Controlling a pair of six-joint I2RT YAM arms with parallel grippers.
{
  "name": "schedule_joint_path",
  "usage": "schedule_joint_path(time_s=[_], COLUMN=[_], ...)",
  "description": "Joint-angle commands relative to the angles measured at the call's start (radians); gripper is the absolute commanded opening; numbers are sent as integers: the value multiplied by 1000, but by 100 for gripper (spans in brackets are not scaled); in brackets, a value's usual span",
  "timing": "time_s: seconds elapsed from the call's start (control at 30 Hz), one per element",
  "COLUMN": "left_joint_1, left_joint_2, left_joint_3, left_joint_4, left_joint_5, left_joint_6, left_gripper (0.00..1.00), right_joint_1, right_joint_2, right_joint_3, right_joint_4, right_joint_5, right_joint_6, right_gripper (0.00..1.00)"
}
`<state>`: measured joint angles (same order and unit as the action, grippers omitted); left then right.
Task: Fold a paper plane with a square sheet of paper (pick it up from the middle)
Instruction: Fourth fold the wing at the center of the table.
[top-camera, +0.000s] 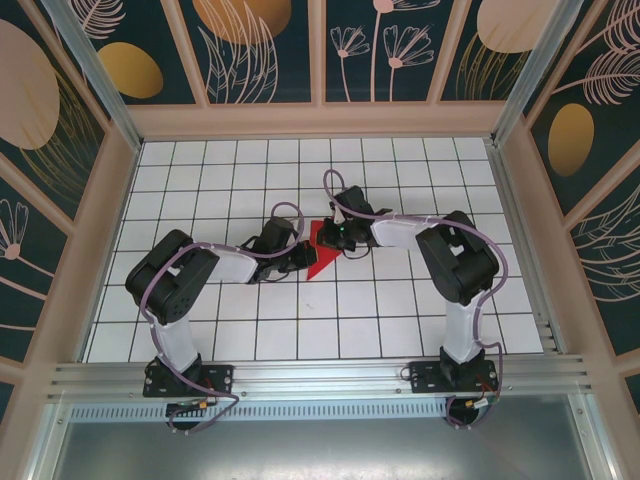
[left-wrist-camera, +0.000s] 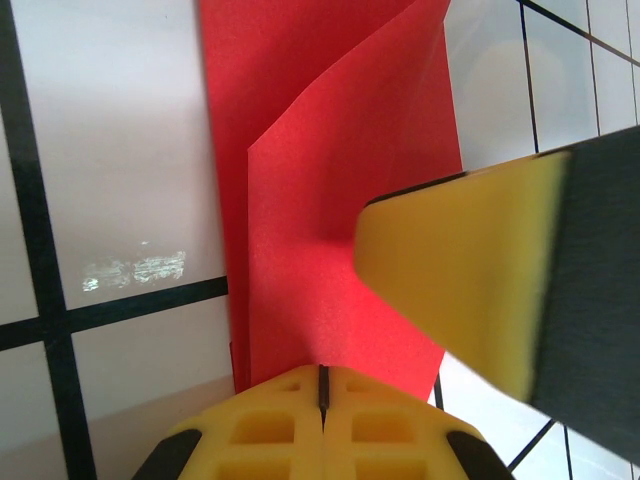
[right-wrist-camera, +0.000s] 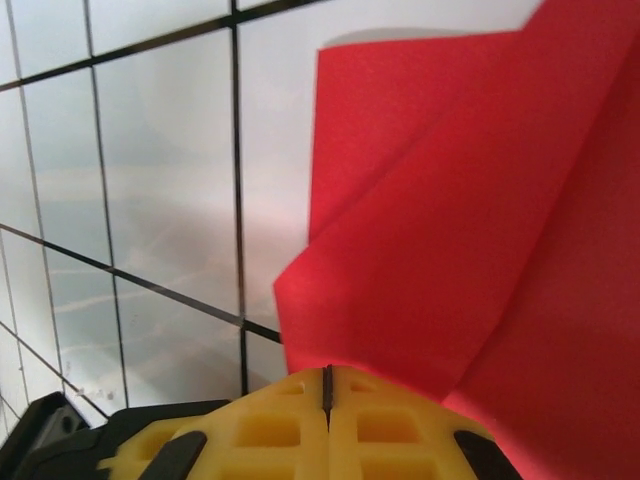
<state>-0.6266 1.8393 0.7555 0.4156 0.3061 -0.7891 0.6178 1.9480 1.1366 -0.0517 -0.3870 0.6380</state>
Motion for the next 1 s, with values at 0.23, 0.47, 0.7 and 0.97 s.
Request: schedule_joint_path(time_s=[0.23,0.47,0.7,0.97], left_joint_1=[4,3,4,4], left_joint_2=[30,28,33,37], left_joint_3=[-28,-38,-59,-68], left_joint_4=[-44,-77,-87,-92], left_joint_5=[-10,-6,7,8], left_joint_6=[20,46,66,77], left_gripper=[0,0,0,0], right_joint_1=[-11,-50,-65,-110], right_joint_2=[51,40,54,81], right_joint_3=[-48,-33,-25,19], right_joint_4=[-6,-28,8,31], right_joint_5=[17,62,56,53], right_joint_6=[15,-9,-11,-32], right_gripper=[5,5,4,4])
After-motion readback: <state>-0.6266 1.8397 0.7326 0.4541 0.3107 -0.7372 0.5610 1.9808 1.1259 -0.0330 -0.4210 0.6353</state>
